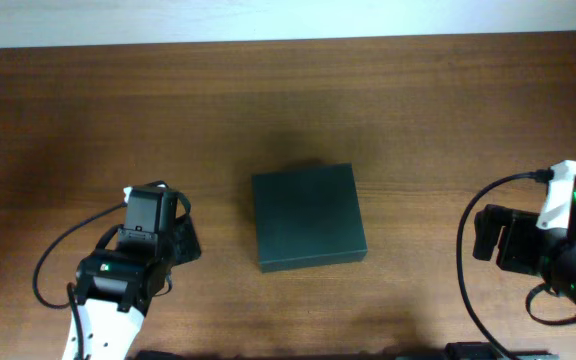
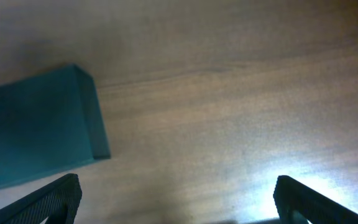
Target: Pack container
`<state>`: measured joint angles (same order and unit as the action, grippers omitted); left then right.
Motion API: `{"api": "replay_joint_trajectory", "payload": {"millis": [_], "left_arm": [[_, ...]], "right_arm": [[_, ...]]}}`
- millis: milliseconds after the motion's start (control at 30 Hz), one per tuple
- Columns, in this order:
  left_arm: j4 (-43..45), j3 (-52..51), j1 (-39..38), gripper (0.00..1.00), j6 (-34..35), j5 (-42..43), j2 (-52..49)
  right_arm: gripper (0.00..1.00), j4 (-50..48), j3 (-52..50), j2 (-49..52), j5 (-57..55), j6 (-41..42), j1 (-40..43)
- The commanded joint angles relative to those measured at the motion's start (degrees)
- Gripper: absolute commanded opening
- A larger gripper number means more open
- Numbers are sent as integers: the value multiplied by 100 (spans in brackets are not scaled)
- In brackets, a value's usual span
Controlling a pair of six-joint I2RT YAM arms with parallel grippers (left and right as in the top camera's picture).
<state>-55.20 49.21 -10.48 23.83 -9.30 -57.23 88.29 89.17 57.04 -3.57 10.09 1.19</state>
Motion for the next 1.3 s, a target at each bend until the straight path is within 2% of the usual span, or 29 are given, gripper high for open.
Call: {"api": "replay_joint_trajectory", "payload": {"millis": [0, 300, 567, 700, 1267], "left_arm": [[59, -37, 20, 99, 57, -149, -184], [52, -37, 20, 99, 57, -146, -527], [52, -37, 20, 99, 57, -146, -566], [52, -37, 20, 99, 57, -146, -566], [52, -37, 20, 99, 57, -146, -566]], "right_arm": [[99, 72, -210, 131, -142, -13, -4], [99, 455, -791, -9, -140, 308, -4], [99, 509, -946, -922, -166, 505, -4], [99, 144, -946, -1239, -271, 505, -4], [99, -219, -946, -1113, -271, 503, -4]]}}
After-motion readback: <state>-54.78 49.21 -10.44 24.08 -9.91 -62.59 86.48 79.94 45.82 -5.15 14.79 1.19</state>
